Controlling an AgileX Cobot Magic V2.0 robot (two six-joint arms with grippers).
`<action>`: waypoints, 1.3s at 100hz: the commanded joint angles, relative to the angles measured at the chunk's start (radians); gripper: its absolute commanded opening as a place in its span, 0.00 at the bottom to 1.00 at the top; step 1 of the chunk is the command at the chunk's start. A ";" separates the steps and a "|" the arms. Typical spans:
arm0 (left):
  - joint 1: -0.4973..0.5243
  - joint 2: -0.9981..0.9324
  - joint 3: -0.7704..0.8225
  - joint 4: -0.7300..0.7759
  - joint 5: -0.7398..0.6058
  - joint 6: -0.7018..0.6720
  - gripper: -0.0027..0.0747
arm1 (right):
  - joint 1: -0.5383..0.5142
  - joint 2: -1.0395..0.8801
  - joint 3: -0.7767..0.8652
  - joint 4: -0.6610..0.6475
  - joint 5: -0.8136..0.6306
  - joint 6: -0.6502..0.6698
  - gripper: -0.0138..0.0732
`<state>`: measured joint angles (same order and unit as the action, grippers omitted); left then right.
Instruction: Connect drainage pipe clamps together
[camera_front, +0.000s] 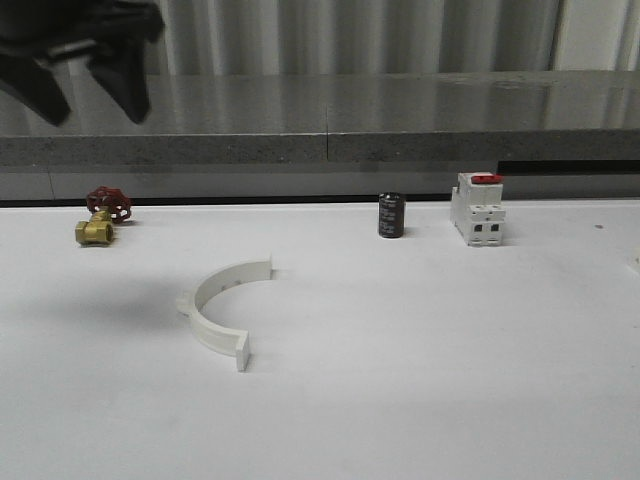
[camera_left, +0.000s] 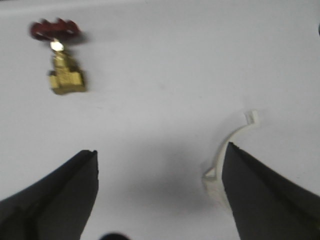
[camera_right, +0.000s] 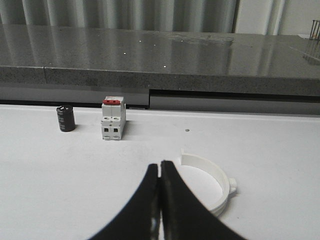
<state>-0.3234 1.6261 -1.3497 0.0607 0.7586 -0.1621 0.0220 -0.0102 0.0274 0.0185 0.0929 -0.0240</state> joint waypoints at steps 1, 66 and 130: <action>0.084 -0.113 -0.022 -0.079 -0.019 0.119 0.70 | -0.001 -0.019 -0.017 -0.010 -0.082 -0.003 0.08; 0.215 -0.833 0.586 -0.190 -0.183 0.252 0.70 | -0.001 -0.019 -0.017 -0.010 -0.082 -0.003 0.08; 0.215 -1.253 0.797 -0.178 -0.181 0.252 0.11 | -0.001 -0.019 -0.017 -0.010 -0.108 -0.003 0.08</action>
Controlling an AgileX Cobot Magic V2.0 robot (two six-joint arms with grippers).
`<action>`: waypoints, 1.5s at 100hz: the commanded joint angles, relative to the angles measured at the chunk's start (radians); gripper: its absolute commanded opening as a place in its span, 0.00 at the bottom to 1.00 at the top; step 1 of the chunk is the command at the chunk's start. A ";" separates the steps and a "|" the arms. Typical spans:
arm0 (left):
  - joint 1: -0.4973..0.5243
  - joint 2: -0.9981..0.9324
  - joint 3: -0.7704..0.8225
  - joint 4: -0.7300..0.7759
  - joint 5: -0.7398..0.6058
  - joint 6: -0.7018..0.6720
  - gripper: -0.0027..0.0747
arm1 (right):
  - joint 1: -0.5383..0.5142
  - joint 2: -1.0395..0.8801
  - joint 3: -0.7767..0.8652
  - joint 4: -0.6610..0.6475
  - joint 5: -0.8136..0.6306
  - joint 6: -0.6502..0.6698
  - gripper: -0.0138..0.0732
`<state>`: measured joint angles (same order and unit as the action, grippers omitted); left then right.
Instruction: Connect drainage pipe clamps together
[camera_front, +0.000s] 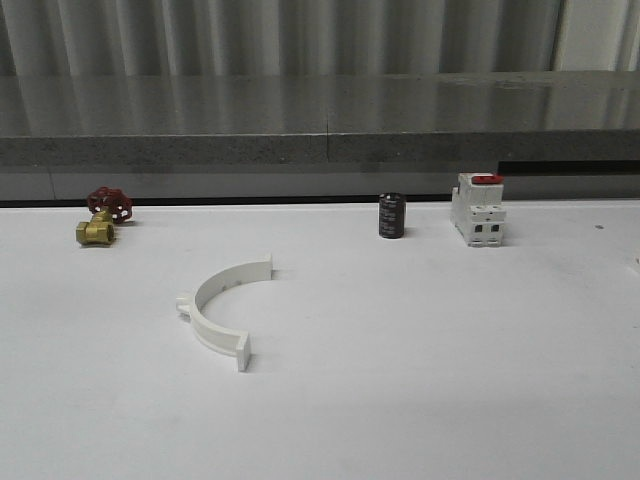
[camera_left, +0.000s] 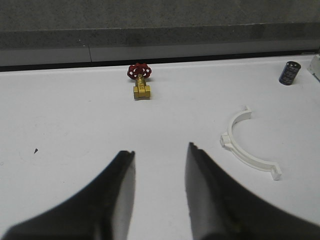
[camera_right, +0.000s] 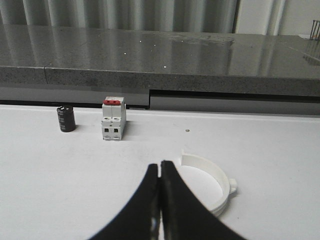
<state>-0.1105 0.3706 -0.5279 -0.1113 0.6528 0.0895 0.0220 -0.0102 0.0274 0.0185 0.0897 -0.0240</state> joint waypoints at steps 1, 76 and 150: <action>0.002 0.003 -0.025 -0.004 -0.075 0.000 0.08 | -0.001 -0.019 -0.017 -0.010 -0.111 -0.003 0.08; 0.002 0.003 -0.025 0.004 -0.073 0.000 0.01 | -0.001 0.488 -0.616 0.113 0.503 -0.004 0.08; 0.002 0.003 -0.025 0.004 -0.073 0.000 0.01 | -0.001 0.817 -0.768 0.119 0.727 -0.005 0.76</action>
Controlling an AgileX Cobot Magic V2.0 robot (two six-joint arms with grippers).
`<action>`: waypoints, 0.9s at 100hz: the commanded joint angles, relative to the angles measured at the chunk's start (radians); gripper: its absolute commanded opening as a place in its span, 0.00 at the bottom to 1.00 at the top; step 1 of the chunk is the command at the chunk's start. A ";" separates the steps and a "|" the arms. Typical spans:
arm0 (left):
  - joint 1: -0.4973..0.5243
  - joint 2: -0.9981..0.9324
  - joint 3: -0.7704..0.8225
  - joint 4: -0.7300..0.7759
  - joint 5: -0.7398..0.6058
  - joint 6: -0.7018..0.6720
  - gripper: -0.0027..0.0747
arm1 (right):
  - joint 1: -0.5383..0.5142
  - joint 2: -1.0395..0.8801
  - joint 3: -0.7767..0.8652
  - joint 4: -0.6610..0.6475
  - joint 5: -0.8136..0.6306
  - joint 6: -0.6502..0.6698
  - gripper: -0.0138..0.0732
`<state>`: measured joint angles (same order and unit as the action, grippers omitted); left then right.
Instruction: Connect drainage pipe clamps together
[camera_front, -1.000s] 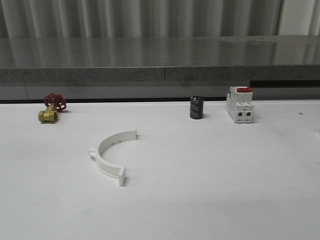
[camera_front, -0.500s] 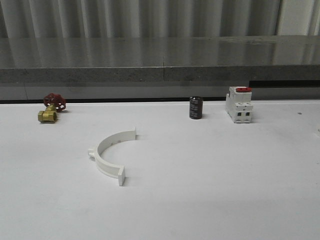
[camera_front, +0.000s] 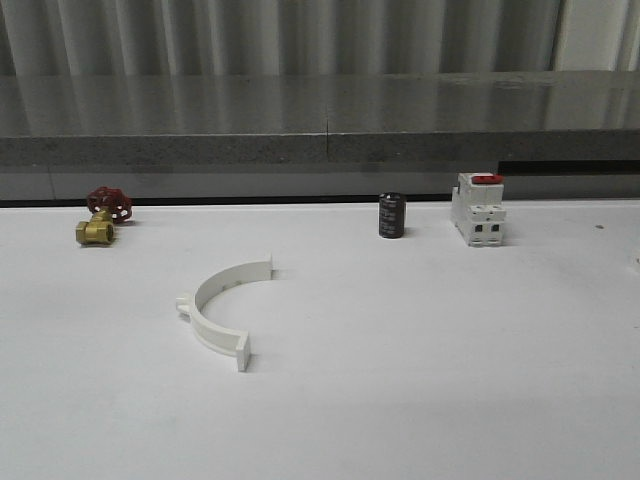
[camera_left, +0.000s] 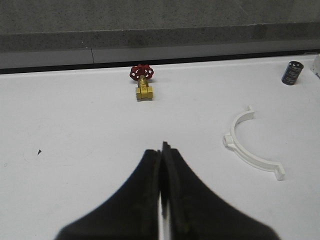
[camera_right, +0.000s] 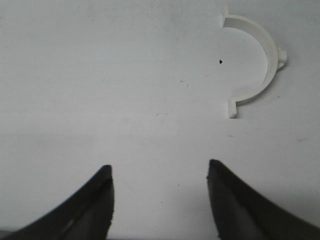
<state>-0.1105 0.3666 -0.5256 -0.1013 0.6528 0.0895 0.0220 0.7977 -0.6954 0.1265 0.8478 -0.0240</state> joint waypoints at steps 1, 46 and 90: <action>0.002 0.007 -0.027 -0.006 -0.073 0.000 0.01 | -0.001 0.013 -0.049 0.011 -0.028 -0.005 0.76; 0.002 0.007 -0.027 -0.006 -0.073 0.000 0.01 | -0.075 0.359 -0.287 -0.049 -0.022 -0.005 0.76; 0.002 0.007 -0.027 -0.006 -0.073 0.000 0.01 | -0.271 0.737 -0.436 -0.039 -0.108 -0.121 0.76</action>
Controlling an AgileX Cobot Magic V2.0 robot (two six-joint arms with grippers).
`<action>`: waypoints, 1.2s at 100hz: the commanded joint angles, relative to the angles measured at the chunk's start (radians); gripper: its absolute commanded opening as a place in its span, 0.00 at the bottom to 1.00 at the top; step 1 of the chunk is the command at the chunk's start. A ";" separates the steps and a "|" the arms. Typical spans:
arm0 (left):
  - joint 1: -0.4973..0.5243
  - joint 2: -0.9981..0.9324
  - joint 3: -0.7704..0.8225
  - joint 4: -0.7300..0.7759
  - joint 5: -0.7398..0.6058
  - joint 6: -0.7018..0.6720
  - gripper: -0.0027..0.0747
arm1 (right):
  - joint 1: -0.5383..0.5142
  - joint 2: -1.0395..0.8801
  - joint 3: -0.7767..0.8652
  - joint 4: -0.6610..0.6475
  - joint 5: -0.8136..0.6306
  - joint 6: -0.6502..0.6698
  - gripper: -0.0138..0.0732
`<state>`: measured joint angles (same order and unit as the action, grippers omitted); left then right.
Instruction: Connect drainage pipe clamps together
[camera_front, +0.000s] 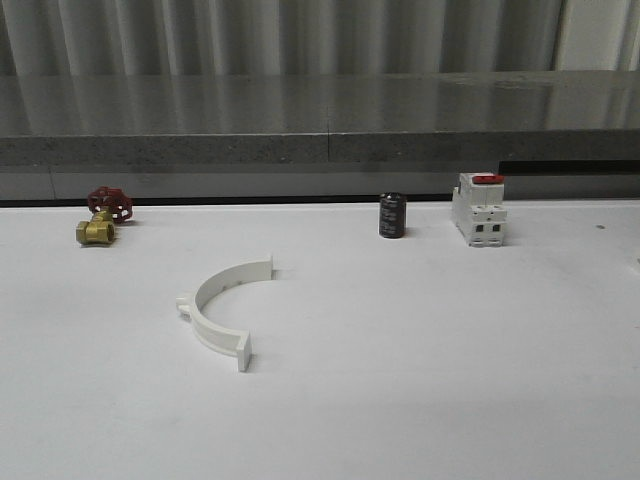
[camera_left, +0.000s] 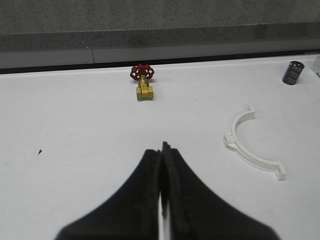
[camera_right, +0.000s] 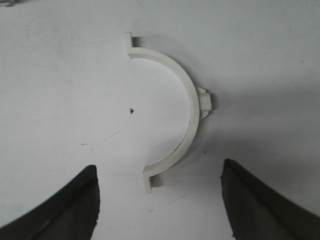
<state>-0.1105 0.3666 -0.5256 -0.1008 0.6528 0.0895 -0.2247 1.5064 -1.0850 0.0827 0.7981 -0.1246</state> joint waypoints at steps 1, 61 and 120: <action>0.002 0.007 -0.027 -0.007 -0.073 0.000 0.01 | -0.028 0.033 -0.047 0.005 -0.061 -0.020 0.76; 0.002 0.007 -0.027 -0.007 -0.073 0.000 0.01 | -0.048 0.265 -0.063 0.005 -0.207 -0.080 0.76; 0.002 0.007 -0.027 -0.007 -0.073 0.000 0.01 | -0.048 0.323 -0.063 0.006 -0.243 -0.086 0.60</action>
<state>-0.1105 0.3666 -0.5256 -0.0991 0.6528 0.0895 -0.2676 1.8726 -1.1208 0.0827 0.5831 -0.2004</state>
